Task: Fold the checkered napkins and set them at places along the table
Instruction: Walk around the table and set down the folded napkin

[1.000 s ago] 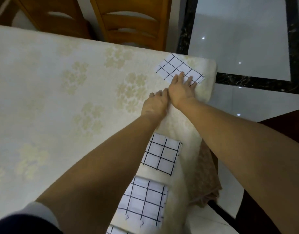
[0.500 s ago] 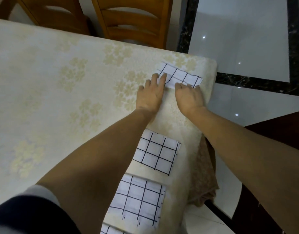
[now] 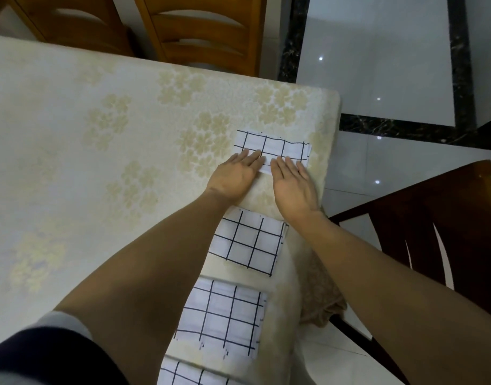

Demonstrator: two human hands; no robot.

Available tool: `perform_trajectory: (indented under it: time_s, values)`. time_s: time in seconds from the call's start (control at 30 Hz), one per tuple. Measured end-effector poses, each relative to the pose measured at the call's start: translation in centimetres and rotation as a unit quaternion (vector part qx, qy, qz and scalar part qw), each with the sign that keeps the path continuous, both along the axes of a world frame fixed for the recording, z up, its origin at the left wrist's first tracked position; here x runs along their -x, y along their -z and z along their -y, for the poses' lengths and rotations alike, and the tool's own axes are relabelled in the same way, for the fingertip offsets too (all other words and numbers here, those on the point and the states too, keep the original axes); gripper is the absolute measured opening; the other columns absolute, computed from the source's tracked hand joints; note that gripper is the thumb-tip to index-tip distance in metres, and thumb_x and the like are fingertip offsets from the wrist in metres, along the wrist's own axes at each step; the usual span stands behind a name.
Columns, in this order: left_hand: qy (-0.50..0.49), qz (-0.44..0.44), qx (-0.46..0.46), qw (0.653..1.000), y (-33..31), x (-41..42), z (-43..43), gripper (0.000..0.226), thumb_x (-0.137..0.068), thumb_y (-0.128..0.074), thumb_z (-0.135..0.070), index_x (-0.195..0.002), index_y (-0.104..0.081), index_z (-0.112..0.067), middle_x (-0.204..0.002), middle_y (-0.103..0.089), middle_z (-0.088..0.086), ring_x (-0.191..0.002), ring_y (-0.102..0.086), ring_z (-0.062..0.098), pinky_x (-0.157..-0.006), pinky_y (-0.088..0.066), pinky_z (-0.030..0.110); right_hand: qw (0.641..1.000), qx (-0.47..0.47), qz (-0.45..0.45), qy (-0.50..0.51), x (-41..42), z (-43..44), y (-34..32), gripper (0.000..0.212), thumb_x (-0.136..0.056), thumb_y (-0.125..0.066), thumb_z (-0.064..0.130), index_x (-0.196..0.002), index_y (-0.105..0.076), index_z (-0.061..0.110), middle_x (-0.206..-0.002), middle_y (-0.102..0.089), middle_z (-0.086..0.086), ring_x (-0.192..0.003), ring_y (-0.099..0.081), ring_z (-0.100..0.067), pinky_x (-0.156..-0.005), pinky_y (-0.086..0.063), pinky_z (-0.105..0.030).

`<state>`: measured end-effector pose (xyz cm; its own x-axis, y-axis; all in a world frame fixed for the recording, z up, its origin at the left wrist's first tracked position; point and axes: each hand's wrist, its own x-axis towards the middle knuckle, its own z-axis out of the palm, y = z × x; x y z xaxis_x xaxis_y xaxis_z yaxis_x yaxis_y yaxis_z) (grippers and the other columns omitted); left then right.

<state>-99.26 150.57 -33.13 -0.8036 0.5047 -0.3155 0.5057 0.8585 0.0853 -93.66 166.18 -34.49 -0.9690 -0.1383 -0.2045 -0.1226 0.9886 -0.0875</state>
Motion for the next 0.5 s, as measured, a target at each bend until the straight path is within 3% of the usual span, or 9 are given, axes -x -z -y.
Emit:
perform_trajectory:
  time_s: [0.33, 0.5]
  values:
    - [0.044, 0.021, 0.058, 0.997, -0.9, -2.8, 1.8, 0.054, -0.111, -0.016, -0.019, -0.163, -0.002, -0.015, -0.171, 0.003, 0.005, -0.157, 0.000, 0.026, -0.127, -0.008, 0.037, 0.996, 0.078, 0.021, -0.034, -2.6, -0.6, -0.6, 0.061, -0.102, -0.031, 0.004, -0.160, -0.014, 0.009, -0.168, -0.010, -0.008, -0.156, -0.004, -0.018, -0.126, 0.002, -0.031]
    - [0.029, 0.037, 0.047, 0.998, -0.4, -3.4, 2.3, 0.061, -0.109, -0.023, -0.005, -0.163, 0.002, -0.016, -0.170, 0.008, 0.004, -0.157, 0.005, 0.026, -0.128, -0.004, 0.037, 0.994, 0.099, 0.021, -0.044, -2.8, -1.1, -0.2, 0.054, -0.106, -0.032, 0.013, -0.159, -0.021, 0.011, -0.168, -0.015, -0.007, -0.156, -0.009, -0.019, -0.126, -0.003, -0.032]
